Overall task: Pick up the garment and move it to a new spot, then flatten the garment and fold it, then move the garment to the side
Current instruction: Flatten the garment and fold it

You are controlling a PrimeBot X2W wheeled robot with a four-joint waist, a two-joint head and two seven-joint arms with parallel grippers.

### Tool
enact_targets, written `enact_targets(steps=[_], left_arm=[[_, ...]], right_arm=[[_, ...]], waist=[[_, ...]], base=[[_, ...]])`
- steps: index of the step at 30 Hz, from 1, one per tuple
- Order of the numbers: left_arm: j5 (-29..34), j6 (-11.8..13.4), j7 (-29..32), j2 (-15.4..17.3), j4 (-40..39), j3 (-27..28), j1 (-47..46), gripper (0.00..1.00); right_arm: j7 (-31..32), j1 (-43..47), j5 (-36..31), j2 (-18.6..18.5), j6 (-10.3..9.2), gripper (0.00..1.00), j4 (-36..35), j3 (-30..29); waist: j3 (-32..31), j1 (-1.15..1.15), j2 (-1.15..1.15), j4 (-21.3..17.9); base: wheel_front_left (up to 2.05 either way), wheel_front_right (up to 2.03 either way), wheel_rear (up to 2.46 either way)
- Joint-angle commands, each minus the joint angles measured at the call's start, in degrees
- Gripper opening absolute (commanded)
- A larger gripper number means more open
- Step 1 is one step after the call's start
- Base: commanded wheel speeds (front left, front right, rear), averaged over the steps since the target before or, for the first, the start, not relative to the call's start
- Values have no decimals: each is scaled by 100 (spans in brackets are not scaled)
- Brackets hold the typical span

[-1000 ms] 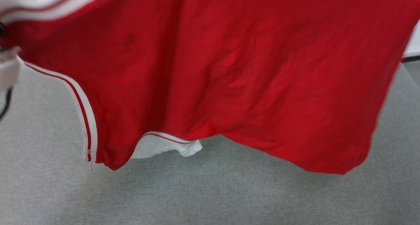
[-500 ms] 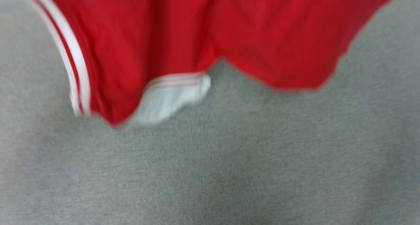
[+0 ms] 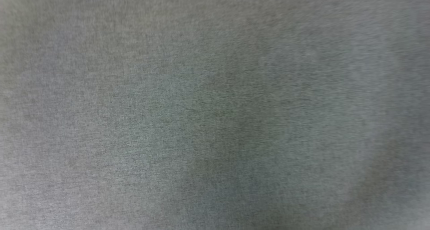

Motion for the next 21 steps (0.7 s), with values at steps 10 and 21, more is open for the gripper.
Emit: enact_targets(steps=[10,21], left_arm=[[-118,-82,-595,-418,950,-164,620,0],[-298,87,-689,-651,425,-209,3635,0]], right_arm=[[-1258,254,-361,223,-5,0,1287,296],[-1957,2071,15,327,-5,0,2081,945]], waist=[[307,-2,0,328],[-524,-2,0,487]], base=[[0,0,0],[0,0,0]])
